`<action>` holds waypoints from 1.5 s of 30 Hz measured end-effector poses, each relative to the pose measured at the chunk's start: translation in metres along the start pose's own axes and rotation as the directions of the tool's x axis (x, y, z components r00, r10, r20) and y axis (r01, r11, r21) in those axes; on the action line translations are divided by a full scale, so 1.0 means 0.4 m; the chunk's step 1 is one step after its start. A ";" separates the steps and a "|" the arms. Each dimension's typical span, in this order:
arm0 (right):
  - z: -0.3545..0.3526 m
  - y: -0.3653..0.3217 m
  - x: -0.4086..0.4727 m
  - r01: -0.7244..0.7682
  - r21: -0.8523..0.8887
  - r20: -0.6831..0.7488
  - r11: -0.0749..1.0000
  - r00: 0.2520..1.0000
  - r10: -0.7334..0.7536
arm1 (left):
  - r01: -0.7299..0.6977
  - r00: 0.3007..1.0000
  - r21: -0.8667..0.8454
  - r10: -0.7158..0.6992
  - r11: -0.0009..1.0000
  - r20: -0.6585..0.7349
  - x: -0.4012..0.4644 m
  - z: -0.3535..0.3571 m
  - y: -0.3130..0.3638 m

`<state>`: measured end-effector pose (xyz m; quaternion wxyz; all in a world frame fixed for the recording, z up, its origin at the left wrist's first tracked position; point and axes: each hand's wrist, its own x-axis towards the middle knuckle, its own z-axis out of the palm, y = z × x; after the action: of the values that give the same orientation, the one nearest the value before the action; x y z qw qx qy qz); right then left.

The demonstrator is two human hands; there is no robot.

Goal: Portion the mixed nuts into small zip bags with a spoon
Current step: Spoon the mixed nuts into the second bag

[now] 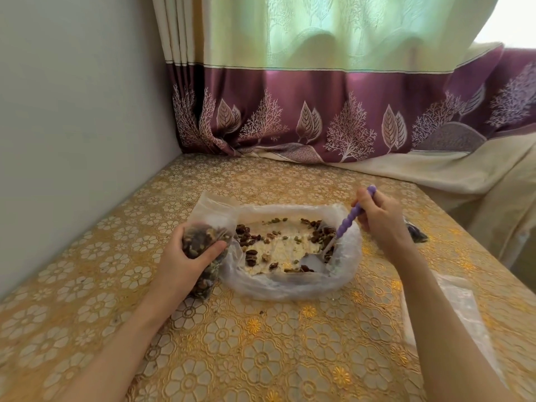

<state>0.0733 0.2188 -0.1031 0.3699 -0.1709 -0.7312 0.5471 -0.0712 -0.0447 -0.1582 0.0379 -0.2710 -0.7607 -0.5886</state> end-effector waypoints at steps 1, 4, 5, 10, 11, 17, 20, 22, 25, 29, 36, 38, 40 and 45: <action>0.000 0.002 0.000 -0.031 -0.003 0.009 1.000 0.999 0.031 | 0.001 1.000 0.003 -0.001 1.000 -0.003 0.000 0.000 0.000; 0.006 0.007 0.002 -0.119 -0.041 0.029 0.992 0.992 0.121 | -0.002 1.000 0.006 0.002 1.000 -0.008 0.000 0.000 -0.001; 0.006 0.007 0.003 -0.140 -0.048 0.025 0.989 0.990 0.142 | -0.001 1.000 0.005 0.001 1.000 -0.007 0.000 -0.001 -0.001; -0.003 0.013 0.009 -0.245 -0.100 -0.014 0.964 0.969 0.245 | 0.002 1.000 0.003 -0.002 1.000 -0.005 -0.001 0.000 -0.003; -0.005 0.014 0.009 -0.262 -0.111 -0.017 0.959 0.965 0.261 | 0.003 1.000 0.004 -0.003 1.000 -0.005 -0.001 0.000 -0.003; -0.013 0.015 0.005 -0.315 -0.095 0.030 0.944 0.947 0.319 | 0.001 1.000 0.006 -0.001 1.000 -0.009 -0.002 0.000 -0.001; -0.014 0.017 0.003 -0.364 -0.071 0.065 0.929 0.927 0.368 | 0.000 1.000 0.010 0.000 1.000 -0.009 -0.002 0.000 0.000; -0.013 0.017 0.001 -0.375 -0.101 0.076 0.922 0.921 0.383 | 0.000 1.000 0.018 0.000 1.000 -0.008 -0.001 0.001 0.000; -0.009 0.013 -0.001 -0.378 -0.119 0.133 0.918 0.910 0.392 | 0.006 1.000 0.006 -0.006 1.000 -0.002 0.000 0.002 0.000; -0.006 0.013 -0.002 -0.408 -0.062 0.188 0.911 0.892 0.412 | 0.011 1.000 -0.006 -0.011 1.000 0.009 -0.001 0.000 0.000; 0.000 0.023 0.012 -0.437 0.132 0.110 0.889 0.898 0.425 | 0.006 0.999 0.049 -0.009 0.999 0.050 -0.001 -0.001 -0.003; 0.007 0.015 0.012 -0.397 0.193 0.056 0.897 0.917 0.394 | 0.006 0.997 0.057 -0.010 0.998 0.076 0.000 0.002 -0.004; 0.022 0.000 0.007 -0.337 0.252 -0.025 0.907 0.935 0.354 | 0.005 0.996 0.074 -0.011 0.997 0.091 0.002 0.002 -0.005; 0.084 -0.063 -0.014 -0.110 0.340 -0.152 0.934 0.974 0.169 | 0.019 0.991 0.082 -0.030 0.996 0.134 0.004 -0.001 -0.003</action>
<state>0.0564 0.1837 -0.0859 0.4173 -0.2067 -0.5795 0.6688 -0.0732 -0.0446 -0.1584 -0.0099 -0.2992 -0.7879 -0.5381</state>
